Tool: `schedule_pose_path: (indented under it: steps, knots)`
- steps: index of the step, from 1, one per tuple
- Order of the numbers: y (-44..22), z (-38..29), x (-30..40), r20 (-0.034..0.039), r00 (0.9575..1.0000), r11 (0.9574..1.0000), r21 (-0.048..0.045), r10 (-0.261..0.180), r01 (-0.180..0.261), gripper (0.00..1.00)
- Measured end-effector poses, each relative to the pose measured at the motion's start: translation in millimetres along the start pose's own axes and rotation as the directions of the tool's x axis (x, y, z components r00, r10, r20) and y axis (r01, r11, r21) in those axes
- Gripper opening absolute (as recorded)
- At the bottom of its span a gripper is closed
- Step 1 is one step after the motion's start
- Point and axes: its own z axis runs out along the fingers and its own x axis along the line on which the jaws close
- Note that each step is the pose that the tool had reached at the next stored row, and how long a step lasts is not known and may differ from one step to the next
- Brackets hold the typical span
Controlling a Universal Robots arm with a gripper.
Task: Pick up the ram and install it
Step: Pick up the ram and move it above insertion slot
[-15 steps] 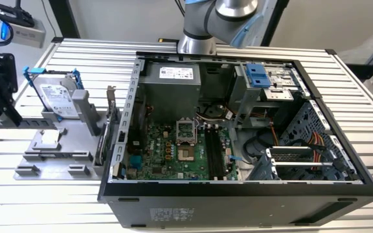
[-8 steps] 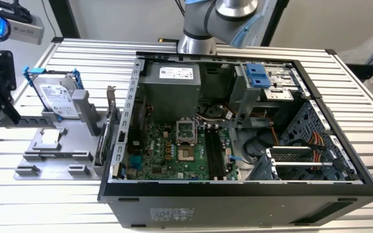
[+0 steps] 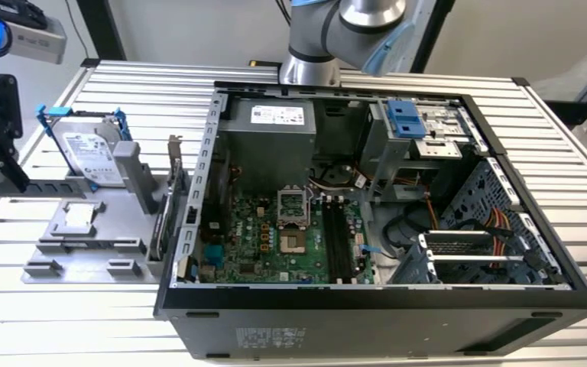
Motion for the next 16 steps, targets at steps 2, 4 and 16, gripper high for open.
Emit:
schedule_pose_path:
  steps: [2,4,16]
  knots:
    - [0.0,-1.3,0.0,0.0000,1.0000,1.0000,0.0000,0.000,0.000,0.00]
    - [0.0,-2.8,0.0,0.0000,1.0000,1.0000,0.0000,0.000,0.000,0.00]
    - [0.1,-11.6,0.0,0.0000,1.0000,1.0000,0.0001,0.000,0.000,0.00]
